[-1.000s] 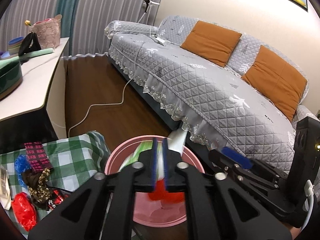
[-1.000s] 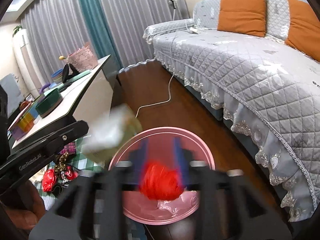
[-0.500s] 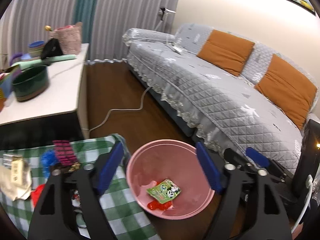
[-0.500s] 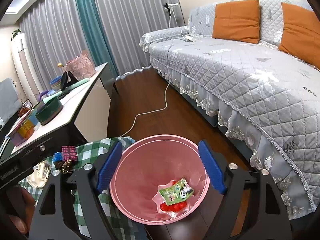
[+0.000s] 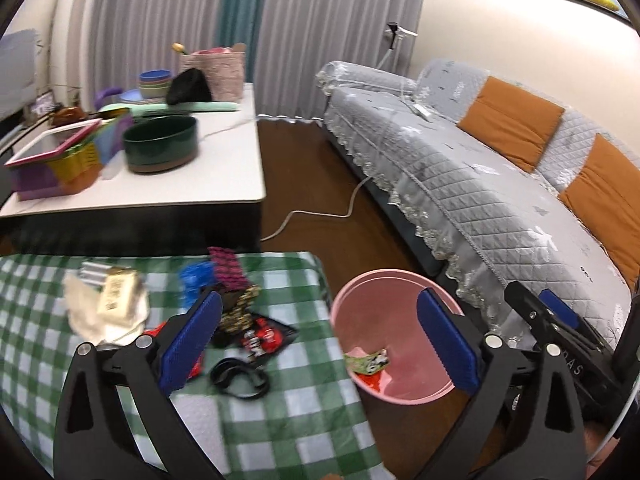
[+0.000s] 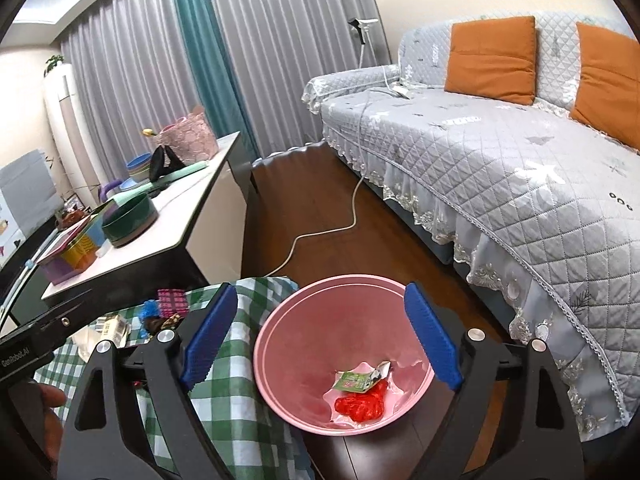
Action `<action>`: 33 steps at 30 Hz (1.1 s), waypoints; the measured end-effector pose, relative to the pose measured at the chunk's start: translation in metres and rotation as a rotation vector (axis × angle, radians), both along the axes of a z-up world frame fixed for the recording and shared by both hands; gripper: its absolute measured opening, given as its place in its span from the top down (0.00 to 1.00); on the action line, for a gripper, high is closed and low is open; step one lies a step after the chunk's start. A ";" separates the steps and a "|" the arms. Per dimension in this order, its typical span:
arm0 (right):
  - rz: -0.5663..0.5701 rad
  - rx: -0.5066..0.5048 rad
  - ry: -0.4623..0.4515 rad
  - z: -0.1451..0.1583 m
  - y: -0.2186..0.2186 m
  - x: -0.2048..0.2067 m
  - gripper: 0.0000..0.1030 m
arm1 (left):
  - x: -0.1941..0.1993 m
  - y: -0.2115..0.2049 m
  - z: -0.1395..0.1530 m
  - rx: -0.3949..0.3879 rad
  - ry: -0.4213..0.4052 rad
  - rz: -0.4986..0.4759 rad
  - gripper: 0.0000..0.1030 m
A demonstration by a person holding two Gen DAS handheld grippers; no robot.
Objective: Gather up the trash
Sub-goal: 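Withdraw both tools from the bin back toward the table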
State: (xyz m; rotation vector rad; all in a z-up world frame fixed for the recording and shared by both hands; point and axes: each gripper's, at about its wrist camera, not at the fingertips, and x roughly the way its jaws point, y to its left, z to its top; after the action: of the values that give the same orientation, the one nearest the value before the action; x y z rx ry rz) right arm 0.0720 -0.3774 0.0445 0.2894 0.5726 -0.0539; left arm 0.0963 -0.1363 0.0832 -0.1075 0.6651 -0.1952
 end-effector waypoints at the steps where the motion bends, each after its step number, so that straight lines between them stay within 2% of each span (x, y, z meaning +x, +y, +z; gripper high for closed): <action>1: 0.005 -0.004 -0.001 0.001 0.002 -0.001 0.18 | -0.005 0.006 0.003 0.007 -0.005 0.016 0.08; 11: 0.084 -0.050 -0.016 0.013 0.042 -0.017 0.18 | -0.039 0.058 0.010 -0.004 0.048 0.086 0.08; 18: 0.135 -0.072 -0.012 0.016 0.062 -0.027 0.17 | -0.068 0.093 0.012 0.001 0.002 0.108 0.08; 24: 0.177 -0.070 0.019 0.008 0.079 -0.026 0.17 | -0.070 0.139 -0.013 -0.058 0.033 0.180 0.08; 27: 0.206 -0.079 0.037 0.000 0.094 -0.022 0.17 | -0.070 0.153 -0.026 -0.067 0.044 0.197 0.12; 29: 0.223 -0.084 0.047 -0.005 0.103 -0.019 0.17 | -0.071 0.164 -0.032 -0.101 0.035 0.195 0.22; 33: 0.257 -0.079 0.073 -0.017 0.120 -0.010 0.17 | -0.076 0.171 -0.033 -0.035 -0.045 0.244 0.24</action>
State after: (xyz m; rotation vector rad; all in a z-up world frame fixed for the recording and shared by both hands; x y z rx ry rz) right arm 0.0622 -0.2573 0.0272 0.1358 0.6746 0.1614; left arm 0.0202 0.0348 0.0502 -0.2162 0.5986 0.0252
